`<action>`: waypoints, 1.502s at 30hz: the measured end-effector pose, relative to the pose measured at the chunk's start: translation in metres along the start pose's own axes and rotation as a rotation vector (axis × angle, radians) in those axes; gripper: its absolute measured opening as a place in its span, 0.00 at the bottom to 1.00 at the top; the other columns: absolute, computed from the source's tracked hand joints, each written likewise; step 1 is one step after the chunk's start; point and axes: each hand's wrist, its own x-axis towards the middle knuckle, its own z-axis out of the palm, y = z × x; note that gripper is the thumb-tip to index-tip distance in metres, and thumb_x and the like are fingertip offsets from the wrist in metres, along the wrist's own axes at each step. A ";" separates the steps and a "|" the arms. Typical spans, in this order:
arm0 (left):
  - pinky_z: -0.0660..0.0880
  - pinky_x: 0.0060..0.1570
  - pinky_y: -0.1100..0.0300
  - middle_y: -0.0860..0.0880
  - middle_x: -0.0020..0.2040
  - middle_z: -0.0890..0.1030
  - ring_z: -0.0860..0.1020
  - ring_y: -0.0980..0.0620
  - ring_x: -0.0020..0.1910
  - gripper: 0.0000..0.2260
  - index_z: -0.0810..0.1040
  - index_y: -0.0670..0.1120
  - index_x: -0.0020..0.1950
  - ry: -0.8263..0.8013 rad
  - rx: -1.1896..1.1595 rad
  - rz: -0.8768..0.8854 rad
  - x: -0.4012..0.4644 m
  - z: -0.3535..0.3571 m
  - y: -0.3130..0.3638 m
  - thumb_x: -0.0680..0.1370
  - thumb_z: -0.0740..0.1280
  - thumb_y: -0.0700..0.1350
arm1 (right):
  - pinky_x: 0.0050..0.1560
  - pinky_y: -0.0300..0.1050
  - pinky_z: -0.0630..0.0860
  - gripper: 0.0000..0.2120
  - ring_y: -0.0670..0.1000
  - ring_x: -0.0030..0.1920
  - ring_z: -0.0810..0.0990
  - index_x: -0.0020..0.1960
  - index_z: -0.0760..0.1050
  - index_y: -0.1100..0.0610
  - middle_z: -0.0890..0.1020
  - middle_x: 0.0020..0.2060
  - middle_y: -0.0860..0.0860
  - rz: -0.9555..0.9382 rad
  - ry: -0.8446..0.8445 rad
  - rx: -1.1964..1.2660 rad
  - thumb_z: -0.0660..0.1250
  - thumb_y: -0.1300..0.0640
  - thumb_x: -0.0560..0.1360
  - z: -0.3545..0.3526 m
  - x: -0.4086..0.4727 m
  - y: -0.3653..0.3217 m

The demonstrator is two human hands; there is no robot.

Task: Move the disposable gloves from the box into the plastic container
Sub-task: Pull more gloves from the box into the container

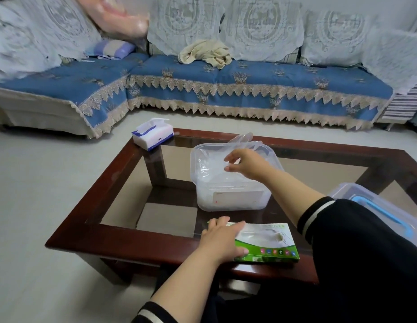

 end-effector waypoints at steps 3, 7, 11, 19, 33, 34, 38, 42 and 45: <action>0.57 0.72 0.45 0.48 0.78 0.53 0.51 0.44 0.75 0.33 0.56 0.61 0.77 0.000 -0.001 0.004 -0.001 0.000 0.000 0.75 0.67 0.57 | 0.54 0.40 0.72 0.16 0.42 0.48 0.75 0.60 0.77 0.54 0.79 0.57 0.46 0.010 0.062 0.058 0.70 0.51 0.74 -0.018 -0.007 -0.003; 0.56 0.72 0.46 0.48 0.78 0.53 0.50 0.44 0.75 0.33 0.56 0.61 0.77 0.000 -0.011 -0.003 -0.002 0.000 0.001 0.75 0.67 0.57 | 0.42 0.35 0.73 0.12 0.41 0.40 0.76 0.57 0.77 0.57 0.81 0.48 0.46 0.013 0.326 0.343 0.66 0.54 0.77 -0.046 -0.033 -0.006; 0.56 0.72 0.46 0.48 0.78 0.53 0.50 0.44 0.76 0.33 0.56 0.61 0.77 -0.002 -0.006 -0.006 -0.003 0.000 0.003 0.75 0.67 0.57 | 0.35 0.35 0.74 0.06 0.43 0.33 0.75 0.48 0.77 0.58 0.79 0.35 0.48 -0.094 0.688 0.541 0.63 0.57 0.79 -0.055 -0.088 -0.002; 0.56 0.71 0.48 0.50 0.78 0.54 0.51 0.46 0.75 0.33 0.58 0.63 0.76 0.028 -0.036 -0.038 -0.002 0.002 0.005 0.74 0.69 0.57 | 0.50 0.42 0.72 0.16 0.46 0.53 0.75 0.55 0.79 0.48 0.77 0.52 0.44 0.086 -0.171 -0.262 0.70 0.42 0.71 0.033 -0.152 0.023; 0.57 0.69 0.48 0.49 0.77 0.55 0.53 0.45 0.74 0.31 0.60 0.63 0.74 0.023 0.002 -0.026 -0.001 0.005 0.006 0.74 0.69 0.56 | 0.42 0.42 0.68 0.05 0.46 0.40 0.74 0.43 0.79 0.53 0.78 0.41 0.44 0.034 0.251 0.031 0.68 0.53 0.75 0.014 -0.149 0.010; 0.57 0.70 0.47 0.49 0.77 0.55 0.53 0.45 0.75 0.31 0.60 0.62 0.75 0.021 0.010 -0.023 -0.001 0.005 0.006 0.74 0.69 0.57 | 0.42 0.42 0.68 0.03 0.45 0.38 0.73 0.43 0.79 0.53 0.78 0.40 0.44 0.021 0.316 0.112 0.69 0.55 0.75 0.001 -0.145 0.004; 0.57 0.72 0.47 0.49 0.78 0.54 0.52 0.45 0.75 0.34 0.56 0.61 0.76 0.023 0.005 -0.025 0.000 0.005 0.004 0.74 0.68 0.58 | 0.42 0.40 0.72 0.01 0.42 0.35 0.73 0.46 0.79 0.56 0.80 0.39 0.48 -0.087 0.584 0.315 0.71 0.59 0.74 -0.072 -0.124 -0.026; 0.56 0.72 0.47 0.49 0.78 0.53 0.51 0.45 0.76 0.33 0.57 0.61 0.76 0.017 -0.009 -0.018 -0.001 0.006 0.004 0.75 0.68 0.58 | 0.44 0.39 0.75 0.02 0.43 0.38 0.74 0.45 0.78 0.52 0.76 0.41 0.44 -0.220 0.684 0.240 0.70 0.55 0.74 -0.116 -0.094 -0.045; 0.56 0.72 0.46 0.49 0.78 0.53 0.50 0.45 0.76 0.33 0.57 0.62 0.76 0.009 -0.018 -0.007 -0.002 0.006 0.006 0.74 0.68 0.58 | 0.46 0.33 0.72 0.03 0.40 0.40 0.72 0.46 0.78 0.52 0.74 0.42 0.44 -0.219 0.664 0.158 0.70 0.55 0.74 -0.106 -0.068 -0.045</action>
